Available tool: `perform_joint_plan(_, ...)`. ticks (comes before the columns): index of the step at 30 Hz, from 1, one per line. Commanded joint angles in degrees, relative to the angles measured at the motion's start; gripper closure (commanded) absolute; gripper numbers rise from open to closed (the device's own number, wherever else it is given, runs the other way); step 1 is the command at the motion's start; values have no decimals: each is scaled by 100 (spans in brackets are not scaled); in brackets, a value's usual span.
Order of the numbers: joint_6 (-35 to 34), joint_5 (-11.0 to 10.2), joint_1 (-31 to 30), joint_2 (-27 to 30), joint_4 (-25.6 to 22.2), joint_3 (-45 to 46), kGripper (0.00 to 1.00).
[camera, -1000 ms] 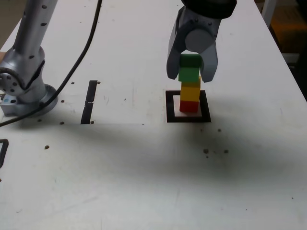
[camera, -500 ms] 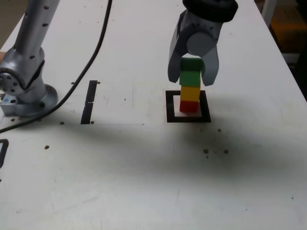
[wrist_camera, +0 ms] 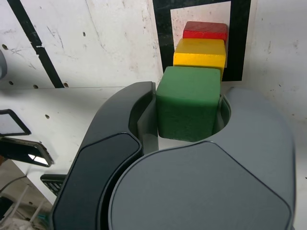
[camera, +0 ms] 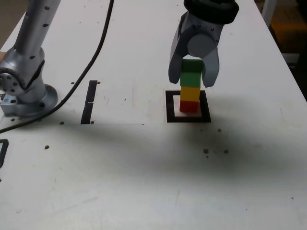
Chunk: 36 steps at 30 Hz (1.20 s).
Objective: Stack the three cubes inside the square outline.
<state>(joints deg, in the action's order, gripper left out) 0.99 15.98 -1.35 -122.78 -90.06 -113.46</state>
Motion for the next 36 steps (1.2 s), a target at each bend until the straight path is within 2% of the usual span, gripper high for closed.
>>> perform_joint_plan(1, 22, -14, 4, -10, -56, -13, 51)
perform_joint_plan(5, 40, -42, 4, -10, -64, -42, 43)
perform_joint_plan(15, 41, -140, 21, -16, -60, -70, 37)
perform_joint_plan(21, 39, -449, 27, 108, -124, -291, 37)
perform_joint_plan(26, -3, -729, 26, 461, -210, -308, 36)
perform_joint_plan(30, -111, -888, 27, 910, -263, 10, 36)
perform_joint_plan(36, -358, -918, 26, 1560, -239, 1074, 36)
